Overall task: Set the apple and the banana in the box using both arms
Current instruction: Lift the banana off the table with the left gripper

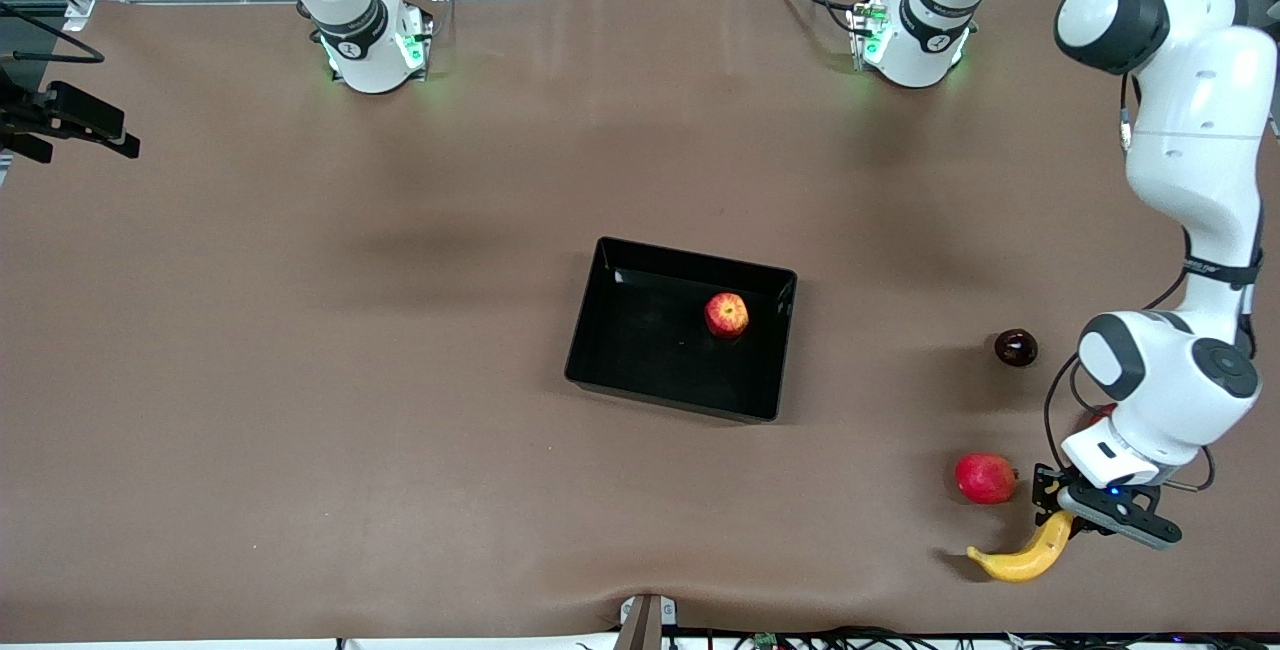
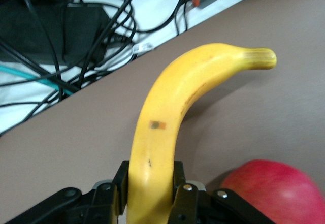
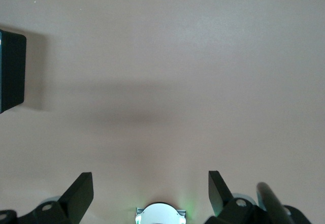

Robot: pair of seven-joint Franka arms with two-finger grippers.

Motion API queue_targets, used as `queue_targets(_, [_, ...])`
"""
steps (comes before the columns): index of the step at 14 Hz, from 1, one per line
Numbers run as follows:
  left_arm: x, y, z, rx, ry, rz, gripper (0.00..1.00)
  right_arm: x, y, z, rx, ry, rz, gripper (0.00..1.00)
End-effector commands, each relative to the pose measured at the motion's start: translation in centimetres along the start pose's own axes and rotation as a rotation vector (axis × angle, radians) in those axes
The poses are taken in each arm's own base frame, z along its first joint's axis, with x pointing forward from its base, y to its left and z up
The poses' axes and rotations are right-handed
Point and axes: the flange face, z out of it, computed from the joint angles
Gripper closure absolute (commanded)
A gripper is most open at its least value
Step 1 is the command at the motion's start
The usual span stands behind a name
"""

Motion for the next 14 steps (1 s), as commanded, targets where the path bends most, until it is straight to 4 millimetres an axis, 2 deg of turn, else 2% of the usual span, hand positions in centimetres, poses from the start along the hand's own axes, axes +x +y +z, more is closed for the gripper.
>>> queue_targets(1, [2.4, 0.3, -4.7, -0.022, -0.035, -0.001, 1.0, -1.1, 0.1, -0.2, -0.016, 0.003, 0.006, 0.0])
queue_targets(2, [3.1, 0.5, -5.8, -0.024, -0.036, 0.0, 1.0, -1.1, 0.1, -0.2, -0.016, 0.003, 0.006, 0.0])
queue_targets(7, [2.8, 0.6, -5.9, -0.043, -0.04, -0.01, 1.0, -1.1, 0.1, -0.2, -0.016, 0.003, 0.006, 0.0])
queue_targets(10, [4.3, 1.8, -8.6, -0.072, -0.099, -0.038, 1.0, -1.1, 0.1, -0.2, -0.016, 0.002, 0.006, 0.0])
queue_targets(12, [5.7, 4.6, -10.3, -0.113, -0.135, -0.06, 1.0, -1.1, 0.2, -0.2, -0.015, 0.002, 0.009, 0.0])
queue_targets(14, [6.3, 8.6, -11.7, -0.135, -0.175, -0.1, 1.0, -1.1, 0.2, -0.2, -0.014, 0.002, 0.009, 0.0])
